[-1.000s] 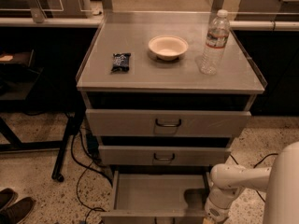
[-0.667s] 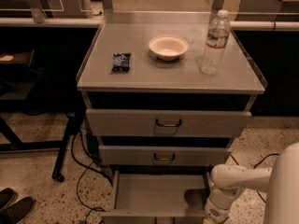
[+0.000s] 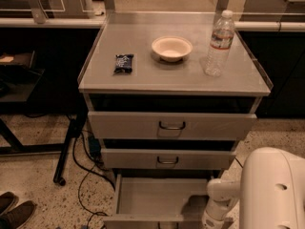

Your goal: Close bottom drawer

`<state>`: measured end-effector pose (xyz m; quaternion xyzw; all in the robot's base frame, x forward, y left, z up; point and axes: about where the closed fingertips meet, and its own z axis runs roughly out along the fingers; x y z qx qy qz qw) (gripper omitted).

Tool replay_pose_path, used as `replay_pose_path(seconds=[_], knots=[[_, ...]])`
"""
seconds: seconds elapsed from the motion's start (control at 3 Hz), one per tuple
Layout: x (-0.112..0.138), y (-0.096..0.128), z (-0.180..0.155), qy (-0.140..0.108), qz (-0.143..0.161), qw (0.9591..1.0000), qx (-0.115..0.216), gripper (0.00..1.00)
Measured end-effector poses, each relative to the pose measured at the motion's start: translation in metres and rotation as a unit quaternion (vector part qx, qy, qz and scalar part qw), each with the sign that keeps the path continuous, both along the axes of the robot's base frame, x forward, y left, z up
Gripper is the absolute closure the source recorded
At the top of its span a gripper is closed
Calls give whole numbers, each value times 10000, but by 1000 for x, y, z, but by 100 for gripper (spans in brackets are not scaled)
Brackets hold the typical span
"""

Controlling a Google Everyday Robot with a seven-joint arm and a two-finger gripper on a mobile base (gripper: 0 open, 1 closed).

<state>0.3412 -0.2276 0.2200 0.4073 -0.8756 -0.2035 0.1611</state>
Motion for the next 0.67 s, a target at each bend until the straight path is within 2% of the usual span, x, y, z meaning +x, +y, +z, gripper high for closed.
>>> replay_pose_path(seconds=[0.67], knots=[[7,3,-12,15,-110,9999,105,100]])
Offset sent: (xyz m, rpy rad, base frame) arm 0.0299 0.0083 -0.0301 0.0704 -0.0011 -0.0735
